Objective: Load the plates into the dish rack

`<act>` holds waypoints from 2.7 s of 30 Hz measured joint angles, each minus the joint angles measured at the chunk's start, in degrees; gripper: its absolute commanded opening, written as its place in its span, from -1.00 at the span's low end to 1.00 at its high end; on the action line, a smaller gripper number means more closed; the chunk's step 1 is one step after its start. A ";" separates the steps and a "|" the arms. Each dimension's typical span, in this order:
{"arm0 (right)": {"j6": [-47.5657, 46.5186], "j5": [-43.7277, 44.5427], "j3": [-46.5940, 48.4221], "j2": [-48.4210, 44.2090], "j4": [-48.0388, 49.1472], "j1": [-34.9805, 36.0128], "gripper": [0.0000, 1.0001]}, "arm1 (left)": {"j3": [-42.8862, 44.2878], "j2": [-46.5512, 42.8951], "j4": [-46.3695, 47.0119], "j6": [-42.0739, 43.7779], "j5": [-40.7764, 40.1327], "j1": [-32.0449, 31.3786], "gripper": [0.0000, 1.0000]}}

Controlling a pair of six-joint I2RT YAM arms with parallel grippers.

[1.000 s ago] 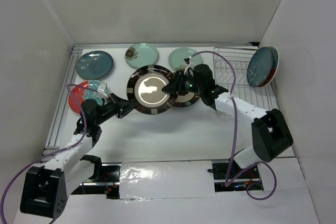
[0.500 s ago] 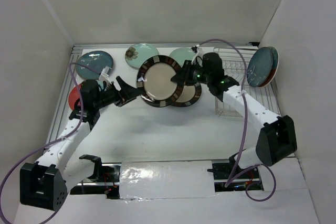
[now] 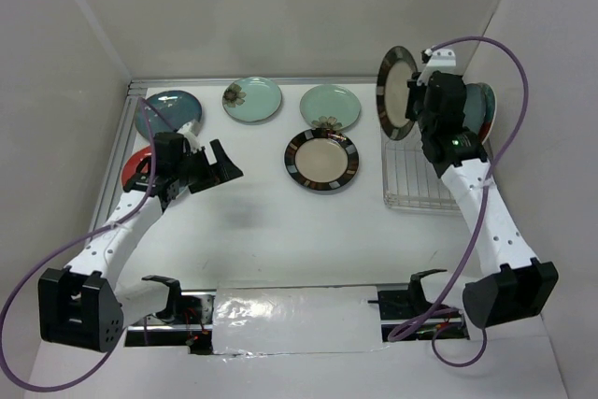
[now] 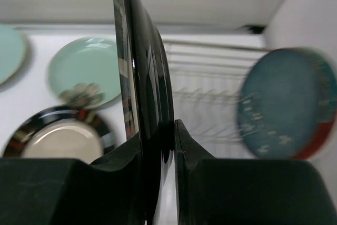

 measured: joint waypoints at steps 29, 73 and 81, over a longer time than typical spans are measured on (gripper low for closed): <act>-15.28 -3.80 -7.82 9.49 16.04 -24.28 -1.00 | -1.88 2.32 -2.32 4.42 -2.93 -0.66 0.98; -14.49 -9.49 -8.20 17.31 22.47 -27.98 -1.00 | -2.93 4.17 0.83 4.37 -0.11 -1.46 0.98; -12.74 -10.95 -10.62 18.99 24.30 -27.98 -0.55 | -2.97 5.51 4.96 3.17 3.78 -1.97 0.96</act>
